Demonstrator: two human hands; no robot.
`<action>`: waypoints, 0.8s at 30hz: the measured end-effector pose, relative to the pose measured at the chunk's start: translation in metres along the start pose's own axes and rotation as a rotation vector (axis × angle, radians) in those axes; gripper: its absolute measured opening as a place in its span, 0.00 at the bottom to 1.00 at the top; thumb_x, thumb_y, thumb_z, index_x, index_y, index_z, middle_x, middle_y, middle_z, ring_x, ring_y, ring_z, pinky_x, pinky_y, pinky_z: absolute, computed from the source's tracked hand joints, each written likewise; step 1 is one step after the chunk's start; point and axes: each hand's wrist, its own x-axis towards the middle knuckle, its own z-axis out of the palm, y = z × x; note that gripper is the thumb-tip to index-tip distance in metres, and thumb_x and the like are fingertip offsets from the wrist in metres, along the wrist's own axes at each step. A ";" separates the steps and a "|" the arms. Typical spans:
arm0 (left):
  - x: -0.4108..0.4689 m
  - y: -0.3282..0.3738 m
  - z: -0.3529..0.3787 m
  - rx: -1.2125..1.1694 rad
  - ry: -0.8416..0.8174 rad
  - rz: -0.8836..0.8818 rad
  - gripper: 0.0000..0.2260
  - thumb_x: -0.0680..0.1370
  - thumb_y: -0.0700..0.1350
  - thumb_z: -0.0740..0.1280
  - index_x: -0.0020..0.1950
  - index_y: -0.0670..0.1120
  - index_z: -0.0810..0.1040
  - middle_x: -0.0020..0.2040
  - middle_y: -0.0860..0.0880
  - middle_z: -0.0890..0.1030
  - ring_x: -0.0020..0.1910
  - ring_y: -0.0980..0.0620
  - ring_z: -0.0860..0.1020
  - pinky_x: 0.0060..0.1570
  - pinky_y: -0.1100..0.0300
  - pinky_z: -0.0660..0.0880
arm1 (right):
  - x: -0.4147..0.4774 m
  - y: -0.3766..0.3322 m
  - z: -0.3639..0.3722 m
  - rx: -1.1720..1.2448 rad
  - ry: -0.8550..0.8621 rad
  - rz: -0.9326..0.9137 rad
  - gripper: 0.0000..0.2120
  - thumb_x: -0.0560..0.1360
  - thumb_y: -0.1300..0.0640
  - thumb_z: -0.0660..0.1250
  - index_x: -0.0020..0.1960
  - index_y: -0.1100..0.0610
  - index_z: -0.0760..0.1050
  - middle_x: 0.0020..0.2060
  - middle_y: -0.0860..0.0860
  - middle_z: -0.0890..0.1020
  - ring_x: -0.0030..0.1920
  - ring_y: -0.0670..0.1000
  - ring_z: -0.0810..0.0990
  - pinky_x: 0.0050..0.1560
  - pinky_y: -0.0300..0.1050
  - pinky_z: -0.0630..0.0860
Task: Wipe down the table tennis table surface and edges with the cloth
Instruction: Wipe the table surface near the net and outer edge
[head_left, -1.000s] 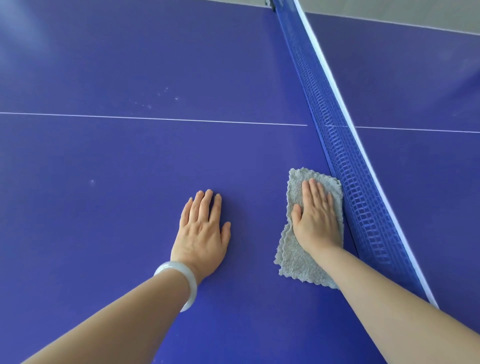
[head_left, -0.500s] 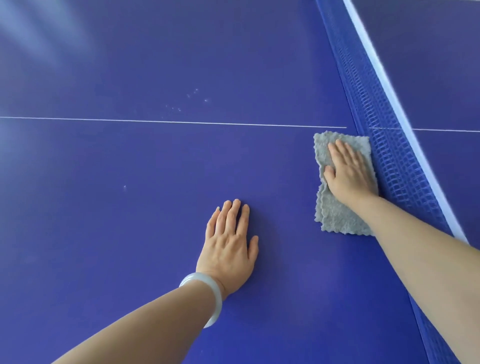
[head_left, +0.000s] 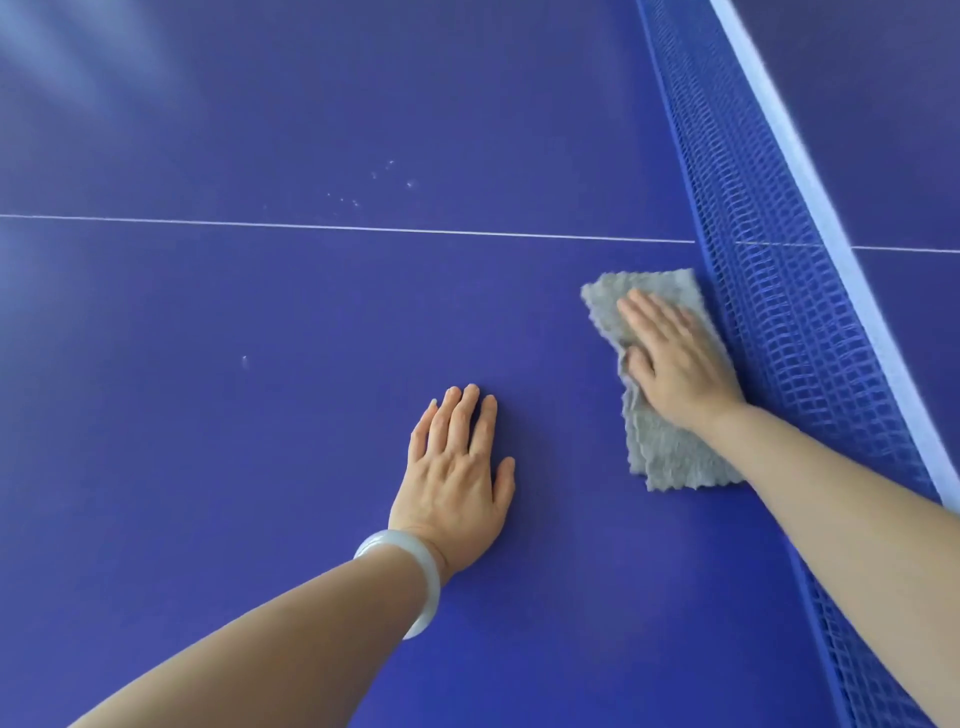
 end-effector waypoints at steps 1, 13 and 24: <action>0.000 0.000 0.000 -0.002 0.006 0.001 0.29 0.80 0.55 0.48 0.78 0.42 0.61 0.78 0.43 0.61 0.78 0.44 0.55 0.78 0.51 0.45 | 0.007 0.009 -0.002 -0.005 -0.013 0.160 0.29 0.81 0.47 0.41 0.81 0.50 0.45 0.81 0.49 0.48 0.80 0.48 0.44 0.80 0.51 0.43; -0.001 -0.002 0.003 -0.036 0.016 0.000 0.27 0.82 0.53 0.56 0.78 0.42 0.59 0.78 0.43 0.60 0.78 0.44 0.54 0.78 0.51 0.43 | -0.176 -0.069 0.018 0.016 -0.010 0.134 0.28 0.83 0.46 0.42 0.81 0.54 0.46 0.81 0.51 0.48 0.80 0.50 0.45 0.79 0.54 0.48; -0.001 -0.004 0.005 -0.040 0.041 0.010 0.27 0.82 0.53 0.56 0.78 0.42 0.60 0.78 0.44 0.60 0.78 0.43 0.54 0.77 0.51 0.45 | -0.188 -0.137 0.023 0.046 0.017 0.055 0.29 0.83 0.48 0.46 0.81 0.56 0.47 0.81 0.51 0.48 0.80 0.51 0.45 0.78 0.56 0.49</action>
